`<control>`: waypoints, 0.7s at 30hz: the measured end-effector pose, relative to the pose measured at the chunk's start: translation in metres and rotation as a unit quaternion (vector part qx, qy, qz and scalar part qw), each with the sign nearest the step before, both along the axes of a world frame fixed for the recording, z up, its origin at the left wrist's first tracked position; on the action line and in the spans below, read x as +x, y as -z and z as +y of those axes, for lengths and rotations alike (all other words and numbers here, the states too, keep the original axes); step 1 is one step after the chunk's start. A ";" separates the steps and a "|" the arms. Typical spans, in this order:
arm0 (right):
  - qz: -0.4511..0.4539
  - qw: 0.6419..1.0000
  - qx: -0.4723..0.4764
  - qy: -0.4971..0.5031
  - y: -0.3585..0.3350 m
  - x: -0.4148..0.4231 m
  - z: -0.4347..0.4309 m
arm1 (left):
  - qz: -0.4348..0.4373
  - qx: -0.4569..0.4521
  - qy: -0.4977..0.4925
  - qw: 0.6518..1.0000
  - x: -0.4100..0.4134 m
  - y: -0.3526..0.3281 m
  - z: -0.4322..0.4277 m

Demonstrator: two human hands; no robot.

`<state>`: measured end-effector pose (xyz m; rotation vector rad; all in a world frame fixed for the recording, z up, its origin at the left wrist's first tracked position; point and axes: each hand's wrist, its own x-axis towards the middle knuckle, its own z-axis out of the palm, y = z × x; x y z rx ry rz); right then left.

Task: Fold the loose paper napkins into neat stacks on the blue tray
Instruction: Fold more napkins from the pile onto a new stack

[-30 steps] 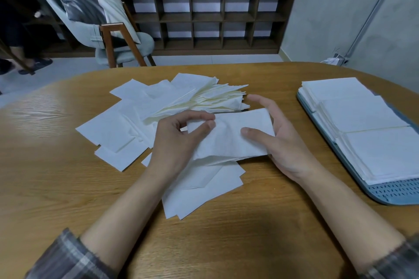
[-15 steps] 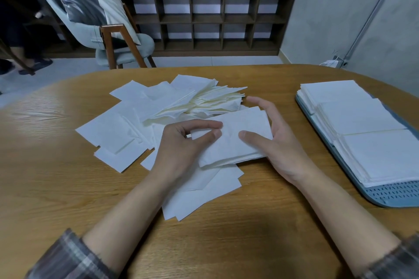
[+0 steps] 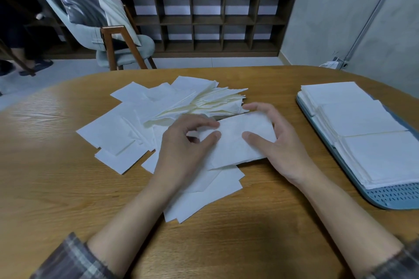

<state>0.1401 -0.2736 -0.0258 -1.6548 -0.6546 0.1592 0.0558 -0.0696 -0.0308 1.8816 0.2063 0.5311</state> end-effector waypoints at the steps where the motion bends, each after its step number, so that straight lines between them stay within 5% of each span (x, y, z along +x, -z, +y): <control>1: 0.002 1.000 0.014 -0.009 -0.001 0.000 -0.001 | -0.016 -0.003 -0.001 1.000 0.000 -0.002 0.000; 5: 0.022 0.998 0.040 -0.037 -0.001 0.000 -0.002 | 0.005 -0.064 0.073 0.995 -0.004 -0.014 -0.003; 10: 0.014 0.998 -0.057 -0.039 -0.003 0.001 -0.005 | -0.003 0.004 0.067 0.998 -0.001 -0.007 0.003; 17: -0.030 0.989 -0.092 0.110 0.007 0.019 -0.013 | 0.040 0.255 0.098 0.961 0.002 0.000 0.032; 21: -0.036 0.981 -0.114 0.152 0.010 0.022 -0.015 | 0.098 0.302 0.160 0.935 0.000 0.002 0.037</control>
